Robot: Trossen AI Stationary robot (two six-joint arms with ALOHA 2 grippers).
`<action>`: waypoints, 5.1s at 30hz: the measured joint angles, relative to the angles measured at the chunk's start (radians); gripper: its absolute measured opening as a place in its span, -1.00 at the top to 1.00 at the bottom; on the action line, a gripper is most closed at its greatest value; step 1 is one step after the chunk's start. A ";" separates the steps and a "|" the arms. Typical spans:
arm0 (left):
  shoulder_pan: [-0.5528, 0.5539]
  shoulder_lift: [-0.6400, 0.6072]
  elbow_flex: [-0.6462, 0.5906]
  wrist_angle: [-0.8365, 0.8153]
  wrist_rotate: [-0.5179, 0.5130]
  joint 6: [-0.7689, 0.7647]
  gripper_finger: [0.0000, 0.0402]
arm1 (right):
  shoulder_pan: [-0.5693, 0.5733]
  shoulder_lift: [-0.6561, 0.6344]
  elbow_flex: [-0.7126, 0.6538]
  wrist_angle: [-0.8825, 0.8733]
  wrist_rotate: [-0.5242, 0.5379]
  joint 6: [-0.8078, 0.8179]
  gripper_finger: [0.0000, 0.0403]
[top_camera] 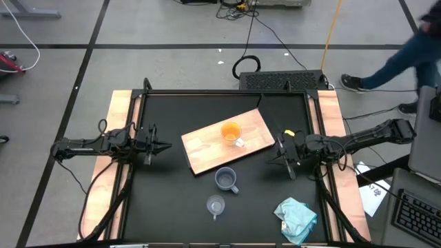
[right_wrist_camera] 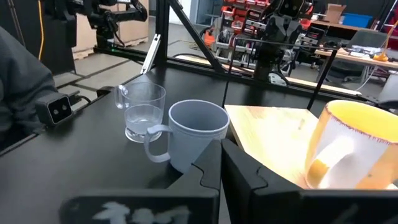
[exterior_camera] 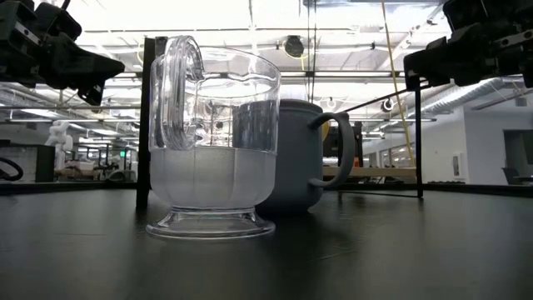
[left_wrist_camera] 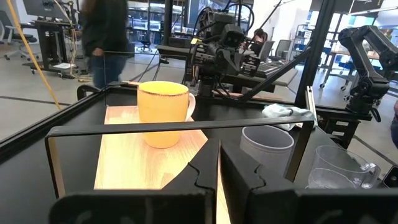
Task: Stack small to large cups/mugs on shelf
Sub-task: Put the orange mug on the shelf
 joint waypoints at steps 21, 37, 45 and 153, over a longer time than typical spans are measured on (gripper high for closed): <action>0.000 0.000 0.000 0.000 0.000 0.000 0.92 | 0.000 0.000 0.000 0.021 -0.001 -0.071 1.00; 0.000 0.000 0.000 0.000 0.000 0.000 0.92 | 0.000 0.000 0.000 0.030 -0.001 -0.013 1.00; 0.000 0.000 0.000 0.131 0.000 0.000 0.92 | 0.000 0.000 0.000 0.030 -0.001 -0.016 1.00; 0.185 1.132 0.824 0.214 0.116 0.045 1.00 | 0.000 0.000 0.000 -0.008 -0.001 0.018 1.00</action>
